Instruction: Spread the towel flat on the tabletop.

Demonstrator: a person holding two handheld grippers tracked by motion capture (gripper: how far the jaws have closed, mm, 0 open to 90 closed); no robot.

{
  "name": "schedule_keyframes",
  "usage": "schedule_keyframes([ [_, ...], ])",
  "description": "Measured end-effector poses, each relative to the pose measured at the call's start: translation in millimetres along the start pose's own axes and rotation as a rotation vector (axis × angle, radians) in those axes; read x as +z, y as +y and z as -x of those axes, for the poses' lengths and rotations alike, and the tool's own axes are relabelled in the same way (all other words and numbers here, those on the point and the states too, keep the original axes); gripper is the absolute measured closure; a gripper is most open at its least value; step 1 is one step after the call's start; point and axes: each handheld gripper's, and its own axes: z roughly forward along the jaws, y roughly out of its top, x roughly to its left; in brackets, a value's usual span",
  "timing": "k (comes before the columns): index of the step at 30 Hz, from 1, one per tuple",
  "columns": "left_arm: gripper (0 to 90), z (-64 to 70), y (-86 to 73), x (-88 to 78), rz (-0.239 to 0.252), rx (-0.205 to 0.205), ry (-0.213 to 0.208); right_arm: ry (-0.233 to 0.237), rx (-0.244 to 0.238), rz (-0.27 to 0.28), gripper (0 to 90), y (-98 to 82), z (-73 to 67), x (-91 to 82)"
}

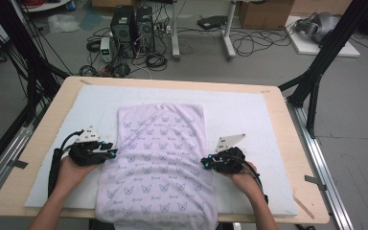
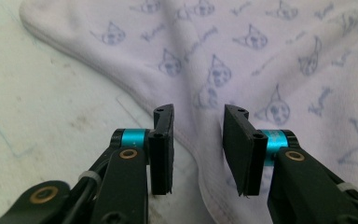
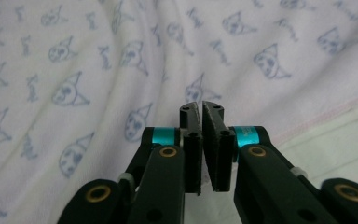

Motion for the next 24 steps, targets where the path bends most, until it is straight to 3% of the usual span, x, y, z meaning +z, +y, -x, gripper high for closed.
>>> schedule_keyframes([
  [6,66.3,-20.8,22.6,15.2,0.022,-0.026,0.013,-0.080,0.025,0.045,70.0,18.8,26.3,-0.4],
  [10,68.6,-44.6,48.1,32.4,0.027,-0.039,0.056,-0.159,0.065,0.045,66.0,38.7,61.5,3.2],
  [13,68.2,-66.4,60.5,52.2,-0.006,-0.081,0.092,-0.198,0.101,0.023,61.6,58.5,93.5,13.7],
  [16,65.9,-76.8,59.4,67.4,-0.008,-0.107,0.140,-0.236,0.131,-0.002,58.0,66.6,117.8,25.2],
  [18,61.9,-83.1,53.7,78.2,-0.015,-0.170,0.161,-0.269,0.146,-0.013,57.2,66.3,131.1,33.8],
  [19,58.8,-86.9,49.3,85.5,-0.045,-0.205,0.174,-0.279,0.155,-0.018,56.4,64.9,136.4,38.1],
  [21,57.1,-89.3,47.8,87.6,-0.010,-0.226,0.174,-0.300,0.196,-0.037,56.2,60.6,146.8,46.7],
  [22,57.7,-89.2,48.4,88.5,-0.014,-0.222,0.180,-0.313,0.212,-0.037,56.5,57.5,151.7,51.0],
  [23,61.0,-88.6,50.7,89.2,-0.030,-0.193,0.196,-0.317,0.224,-0.031,57.0,55.9,153.8,53.4],
  [24,68.0,-88.8,52.4,90.3,-0.033,-0.193,0.184,-0.313,0.251,-0.016,59.3,53.0,156.5,57.0],
])
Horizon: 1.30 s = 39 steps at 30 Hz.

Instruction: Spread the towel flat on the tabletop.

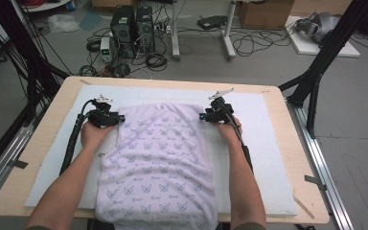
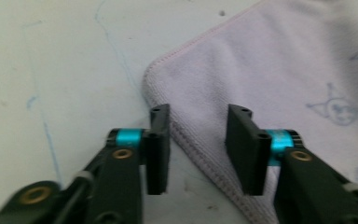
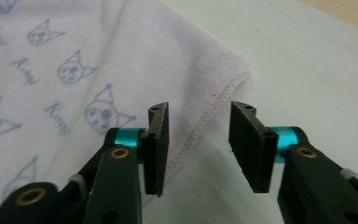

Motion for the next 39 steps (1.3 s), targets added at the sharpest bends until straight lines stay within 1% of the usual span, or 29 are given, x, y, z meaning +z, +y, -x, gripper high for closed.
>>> schedule_keyframes([
  [2,83.7,1.9,8.0,3.5,-0.037,0.014,-0.014,-0.002,0.027,0.003,65.5,-3.5,1.6,7.3],
  [3,86.1,3.9,10.8,5.4,-0.043,0.024,-0.004,-0.009,0.042,0.018,78.1,-4.1,2.6,7.3],
  [4,86.8,5.5,14.9,7.1,-0.059,0.039,-0.004,0.028,0.068,0.017,87.0,-4.0,3.8,6.9],
  [6,87.3,8.3,23.8,8.5,-0.062,0.061,0.018,0.020,0.056,0.006,88.0,-2.2,3.0,5.0],
  [7,87.4,9.1,29.1,7.1,-0.037,0.060,0.027,0.006,0.049,0.006,88.2,-0.6,3.4,0.7],
  [9,87.5,10.6,44.7,1.7,0.010,0.063,0.046,-0.029,0.047,0.051,88.4,4.1,7.4,-16.4],
  [10,87.4,11.3,50.7,-1.1,0.029,0.075,0.058,-0.057,0.044,0.067,88.4,9.4,10.6,-29.4],
  [12,87.4,12.7,70.9,-10.7,0.092,0.077,0.077,-0.100,0.015,0.105,88.4,19.9,14.0,-48.5],
  [13,87.4,13.3,77.1,-14.3,0.122,0.081,0.086,-0.126,0.005,0.125,88.4,28.5,16.2,-61.1],
  [14,87.3,13.5,84.6,-17.8,0.152,0.078,0.097,-0.138,0.000,0.137,88.4,33.5,17.4,-67.2],
  [15,86.5,12.8,90.5,-18.8,0.157,0.074,0.116,-0.156,-0.004,0.153,87.9,38.2,19.2,-73.3],
  [16,81.3,12.3,91.9,-17.7,0.144,0.068,0.144,-0.177,0.006,0.140,82.8,41.0,23.0,-75.8],
  [17,71.3,10.6,91.7,-15.3,0.120,0.055,0.157,-0.190,0.020,0.137,73.4,41.0,25.6,-75.1],
  [18,68.1,7.7,88.2,-13.1,0.089,0.050,0.123,-0.192,0.046,0.138,71.3,39.0,28.3,-73.8],
  [19,66.6,6.5,84.5,-11.6,0.061,0.059,0.111,-0.156,0.067,0.130,67.8,35.0,30.3,-70.8],
  [20,64.1,6.6,81.0,-11.1,0.050,0.071,0.108,-0.137,0.067,0.114,65.9,31.6,29.7,-67.6],
  [21,63.5,6.3,74.0,-12.1,0.046,0.092,0.098,-0.124,0.061,0.095,64.8,29.2,28.3,-65.8],
  [22,62.8,5.9,69.2,-13.1,0.049,0.089,0.084,-0.105,0.045,0.089,64.6,23.9,24.5,-63.5],
  [23,61.6,5.0,63.7,-14.6,0.040,0.084,0.057,-0.093,0.038,0.092,62.7,20.3,22.1,-62.7],
  [24,60.2,5.6,57.1,-17.1,0.028,0.087,0.036,-0.063,0.059,0.069,59.6,17.8,19.7,-61.1],
  [25,59.3,7.3,51.2,-20.8,0.041,0.096,0.021,-0.023,0.070,0.043,57.4,15.3,15.7,-60.0],
  [26,59.3,9.2,45.7,-24.6,0.053,0.101,0.002,-0.013,0.047,0.054,58.1,12.1,10.2,-61.0],
  [27,58.7,11.2,40.8,-28.4,0.052,0.106,-0.017,-0.022,0.010,0.078,59.3,8.0,2.3,-64.1],
  [28,57.4,13.3,36.9,-31.3,0.057,0.108,-0.029,-0.015,-0.006,0.091,58.8,4.3,-4.4,-67.2],
  [30,57.2,19.9,25.9,-42.1,0.062,0.143,-0.054,0.038,0.001,0.112,57.8,-2.8,-14.6,-71.9],
  [32,56.3,25.9,16.6,-51.8,0.075,0.160,-0.071,0.056,-0.047,0.097,56.5,-11.7,-30.7,-79.3],
  [36,53.6,43.2,-11.1,-76.7,0.106,0.209,-0.111,0.110,-0.115,0.136,56.4,-40.5,-68.7,-101.8],
  [37,53.2,48.3,-19.2,-82.5,0.111,0.225,-0.124,0.116,-0.131,0.136,56.4,-46.3,-75.0,-105.7],
  [39,52.2,56.5,-35.8,-93.9,0.114,0.239,-0.146,0.148,-0.152,0.108,54.8,-60.3,-89.3,-115.2],
])
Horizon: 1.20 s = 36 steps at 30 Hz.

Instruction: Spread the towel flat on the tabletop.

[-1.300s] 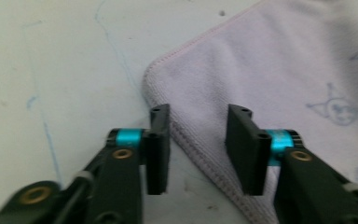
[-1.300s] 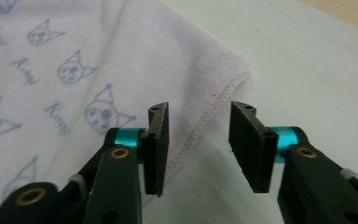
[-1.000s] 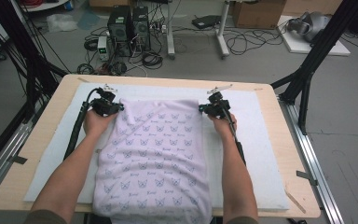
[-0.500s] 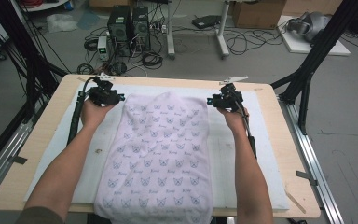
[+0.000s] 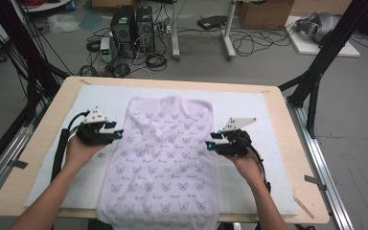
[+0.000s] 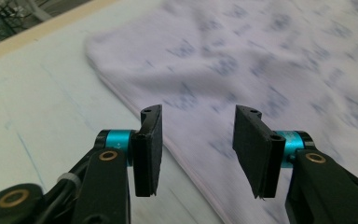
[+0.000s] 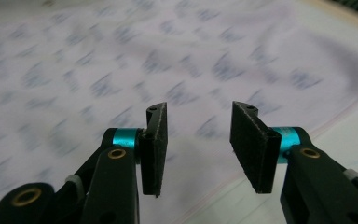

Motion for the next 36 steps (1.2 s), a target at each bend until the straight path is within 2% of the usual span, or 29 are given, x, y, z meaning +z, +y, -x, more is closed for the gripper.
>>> schedule_keyframes([
  [2,52.2,12.1,-14.6,-9.8,0.000,-0.004,-0.032,0.019,-0.035,0.018,55.4,-13.8,-19.4,-9.7],
  [4,52.6,23.2,-30.7,-17.4,-0.014,0.002,-0.059,0.052,-0.050,0.001,55.4,-24.5,-31.7,-13.9],
  [6,53.7,31.1,-44.0,-22.0,-0.043,-0.001,-0.080,0.081,-0.060,-0.011,56.7,-36.7,-43.8,-15.1],
  [8,58.9,37.8,-53.2,-22.5,-0.092,0.015,-0.104,0.102,-0.078,-0.057,59.3,-45.7,-52.8,-10.9],
  [9,62.1,40.6,-56.5,-22.6,-0.116,0.033,-0.113,0.112,-0.086,-0.081,62.8,-49.9,-55.5,-7.7],
  [11,72.2,44.3,-59.8,-25.4,-0.100,0.054,-0.101,0.123,-0.096,-0.126,73.1,-57.6,-59.1,-1.4],
  [13,84.7,44.4,-59.1,-27.4,-0.108,0.053,-0.096,0.143,-0.063,-0.095,84.7,-63.6,-58.9,-0.9],
  [14,87.4,44.2,-59.2,-27.9,-0.113,0.049,-0.101,0.147,-0.055,-0.094,87.8,-63.9,-57.8,-1.4],
  [16,88.3,45.3,-61.1,-30.5,-0.108,0.047,-0.085,0.147,-0.069,-0.105,88.9,-63.5,-58.2,-3.1],
  [20,88.4,50.0,-66.6,-43.4,-0.098,0.045,-0.069,0.173,-0.062,-0.101,89.1,-67.8,-62.7,-12.4],
  [22,87.0,53.7,-67.0,-50.4,-0.083,0.035,-0.082,0.160,-0.067,-0.084,88.0,-70.4,-68.4,-18.8],
  [24,74.8,58.5,-66.1,-53.3,-0.078,0.036,-0.076,0.182,-0.078,-0.076,85.5,-70.6,-70.7,-22.4],
  [26,57.3,62.7,-66.6,-52.5,-0.078,0.031,-0.069,0.179,-0.081,-0.069,75.2,-69.4,-73.3,-21.9],
  [27,55.3,63.8,-67.1,-51.3,-0.084,0.039,-0.074,0.195,-0.077,-0.070,71.9,-69.3,-73.4,-19.8],
  [30,54.4,65.5,-66.6,-47.4,-0.094,0.058,-0.080,0.207,-0.094,-0.086,70.2,-68.6,-75.8,-13.0],
  [32,53.2,67.7,-65.2,-48.2,-0.075,0.059,-0.097,0.196,-0.088,-0.087,67.6,-68.5,-75.1,-11.9],
  [34,56.7,71.1,-62.9,-48.5,-0.061,0.073,-0.118,0.193,-0.085,-0.057,67.7,-65.5,-74.1,-13.7],
  [36,60.4,75.1,-60.4,-47.0,-0.042,0.074,-0.166,0.194,-0.083,-0.029,67.6,-61.3,-75.3,-14.1],
])
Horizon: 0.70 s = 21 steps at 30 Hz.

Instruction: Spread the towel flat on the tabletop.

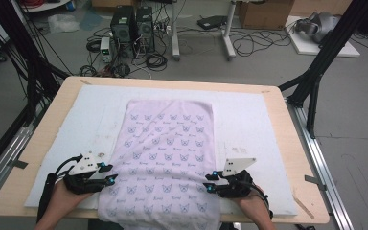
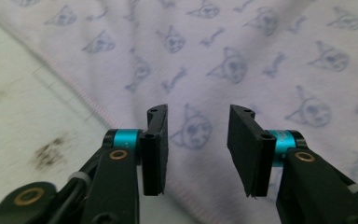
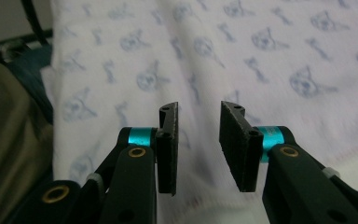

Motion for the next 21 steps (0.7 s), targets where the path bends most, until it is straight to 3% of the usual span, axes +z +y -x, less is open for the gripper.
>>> schedule_keyframes([
  [4,62.1,14.9,5.6,8.2,0.008,0.039,-0.104,0.061,-0.052,0.019,64.2,9.2,-11.3,11.3],
  [7,62.7,24.8,6.5,16.1,-0.017,0.074,-0.170,0.102,-0.100,-0.025,63.4,13.8,-22.8,25.5],
  [9,67.4,28.9,4.2,22.0,-0.059,0.099,-0.193,0.110,-0.137,-0.066,65.4,14.3,-26.0,33.8],
  [10,70.1,30.2,3.2,21.5,-0.047,0.113,-0.187,0.113,-0.149,-0.087,67.0,13.7,-27.0,36.9],
  [12,84.9,29.3,2.5,20.3,-0.055,0.116,-0.215,0.114,-0.152,-0.078,77.6,13.2,-27.9,37.2],
  [13,87.3,29.4,2.0,20.1,-0.050,0.117,-0.212,0.135,-0.141,-0.079,83.6,12.7,-28.1,37.3],
  [15,88.4,30.8,1.2,17.8,-0.055,0.120,-0.221,0.147,-0.154,-0.077,87.6,11.7,-30.3,37.3],
  [19,88.3,34.6,-2.4,10.0,-0.051,0.125,-0.243,0.218,-0.161,-0.077,87.6,9.7,-34.3,35.2],
  [21,85.3,33.0,-0.6,6.8,-0.030,0.111,-0.228,0.208,-0.139,-0.042,83.7,11.1,-32.0,28.9],
])
